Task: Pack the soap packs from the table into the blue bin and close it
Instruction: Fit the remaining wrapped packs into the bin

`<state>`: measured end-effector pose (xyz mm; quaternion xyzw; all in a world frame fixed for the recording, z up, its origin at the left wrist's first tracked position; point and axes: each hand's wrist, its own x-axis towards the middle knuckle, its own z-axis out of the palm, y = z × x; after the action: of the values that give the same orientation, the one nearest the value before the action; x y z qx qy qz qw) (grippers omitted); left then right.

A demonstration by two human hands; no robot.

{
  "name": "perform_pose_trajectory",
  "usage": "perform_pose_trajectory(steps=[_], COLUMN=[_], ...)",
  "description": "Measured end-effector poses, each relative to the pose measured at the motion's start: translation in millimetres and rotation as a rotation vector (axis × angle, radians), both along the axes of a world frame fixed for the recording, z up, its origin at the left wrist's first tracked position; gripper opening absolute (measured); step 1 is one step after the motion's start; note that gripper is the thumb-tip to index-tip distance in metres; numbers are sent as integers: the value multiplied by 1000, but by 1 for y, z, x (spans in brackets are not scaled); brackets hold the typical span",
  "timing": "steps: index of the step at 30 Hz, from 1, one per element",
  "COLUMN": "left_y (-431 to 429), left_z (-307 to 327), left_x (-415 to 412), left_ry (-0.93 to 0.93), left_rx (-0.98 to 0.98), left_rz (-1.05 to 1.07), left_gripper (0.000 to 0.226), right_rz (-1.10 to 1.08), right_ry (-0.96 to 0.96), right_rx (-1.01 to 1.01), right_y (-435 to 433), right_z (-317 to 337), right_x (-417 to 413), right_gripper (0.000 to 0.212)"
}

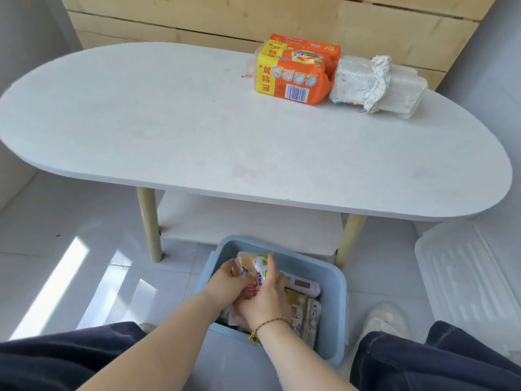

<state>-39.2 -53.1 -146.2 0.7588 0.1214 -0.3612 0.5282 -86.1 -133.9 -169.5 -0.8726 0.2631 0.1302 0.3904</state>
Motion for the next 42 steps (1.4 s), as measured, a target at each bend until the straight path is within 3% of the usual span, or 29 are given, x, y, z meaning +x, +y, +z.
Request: perform_pose_trajectory(steps=[5, 10, 17, 22, 26, 30, 37, 42], left_y=[-4, -1, 1, 12, 16, 26, 27, 27], left_z=[-34, -57, -65, -65, -62, -67, -68, -34], left_x=[9, 12, 7, -3, -7, -1, 0, -1], left_ry=[-63, -121, -311, -515, -885, -585, -562, -579], left_rx=[243, 324, 435, 590, 766, 849, 871, 818], left_rz=[-123, -128, -166, -406, -560, -582, -631, -619], left_gripper=[40, 47, 53, 66, 75, 64, 61, 54], right_rz=[16, -9, 53, 219, 322, 343, 394, 318], right_ry=[86, 80, 70, 125, 128, 139, 165, 104], right_rx=[64, 298, 342, 263, 178, 194, 135, 57], right_y=[3, 3, -1, -5, -5, -6, -11, -28], right_z=[-42, -69, -72, -62, -57, -60, -56, -27], right_x=[7, 5, 12, 19, 17, 11, 11, 4], right_gripper=[97, 99, 95, 91, 80, 80, 78, 59])
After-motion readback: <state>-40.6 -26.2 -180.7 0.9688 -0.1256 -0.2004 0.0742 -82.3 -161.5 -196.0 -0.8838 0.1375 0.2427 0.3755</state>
